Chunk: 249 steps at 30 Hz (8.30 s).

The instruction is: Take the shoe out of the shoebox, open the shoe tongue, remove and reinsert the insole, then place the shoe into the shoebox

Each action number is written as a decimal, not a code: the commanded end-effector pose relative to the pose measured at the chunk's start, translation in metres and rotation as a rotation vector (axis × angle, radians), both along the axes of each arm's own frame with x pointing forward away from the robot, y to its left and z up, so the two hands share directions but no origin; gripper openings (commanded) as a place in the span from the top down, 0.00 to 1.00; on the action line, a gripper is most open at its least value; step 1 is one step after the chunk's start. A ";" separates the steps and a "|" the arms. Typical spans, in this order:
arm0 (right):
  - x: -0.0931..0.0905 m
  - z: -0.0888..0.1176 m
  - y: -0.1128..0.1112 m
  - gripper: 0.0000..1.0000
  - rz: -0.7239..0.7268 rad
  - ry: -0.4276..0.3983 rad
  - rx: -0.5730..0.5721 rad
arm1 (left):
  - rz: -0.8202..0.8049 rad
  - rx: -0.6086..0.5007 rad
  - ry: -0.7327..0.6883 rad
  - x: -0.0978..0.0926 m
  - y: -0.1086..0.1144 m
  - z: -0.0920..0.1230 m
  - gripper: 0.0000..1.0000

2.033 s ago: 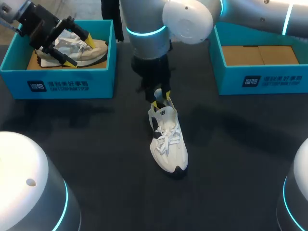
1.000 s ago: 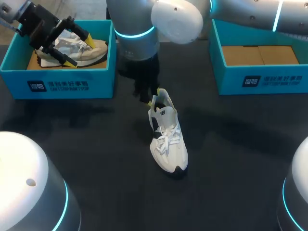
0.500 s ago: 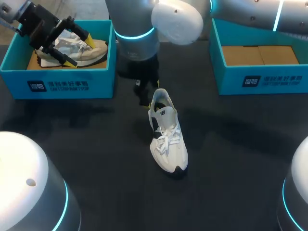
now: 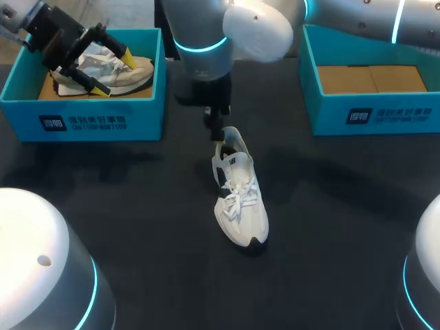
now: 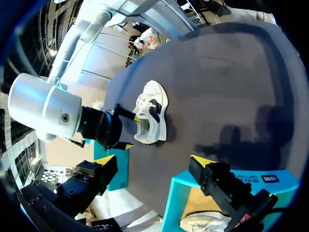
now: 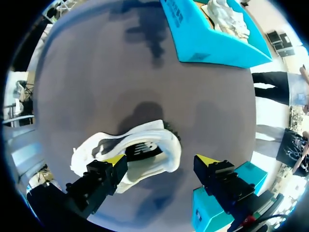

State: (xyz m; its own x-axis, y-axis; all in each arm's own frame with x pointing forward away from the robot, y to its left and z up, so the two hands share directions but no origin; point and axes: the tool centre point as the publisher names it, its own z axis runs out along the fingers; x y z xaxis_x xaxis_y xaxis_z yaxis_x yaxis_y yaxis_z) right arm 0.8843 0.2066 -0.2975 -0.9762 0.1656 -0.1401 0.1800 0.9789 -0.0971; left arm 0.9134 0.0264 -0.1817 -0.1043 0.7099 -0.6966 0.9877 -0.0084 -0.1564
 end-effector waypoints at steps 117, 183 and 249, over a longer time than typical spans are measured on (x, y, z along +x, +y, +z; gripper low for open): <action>0.005 0.054 -0.008 1.00 0.178 0.042 0.037 | 0.000 0.003 -0.001 0.000 0.000 0.000 0.00; 0.029 0.146 -0.102 1.00 0.215 -0.037 -0.016 | 0.000 0.003 -0.001 0.000 0.000 0.000 0.00; 0.094 0.128 -0.335 1.00 0.032 -0.036 -0.104 | 0.000 0.003 -0.001 0.000 0.000 0.000 0.00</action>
State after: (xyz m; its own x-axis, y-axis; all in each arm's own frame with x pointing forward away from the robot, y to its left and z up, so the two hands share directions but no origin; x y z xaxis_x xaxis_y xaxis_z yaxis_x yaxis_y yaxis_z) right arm 0.9815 -0.1237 -0.1697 -0.9752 0.1213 -0.1852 0.1587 0.9663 -0.2026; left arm 0.9134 0.0265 -0.1816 -0.1044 0.7100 -0.6965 0.9877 -0.0083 -0.1564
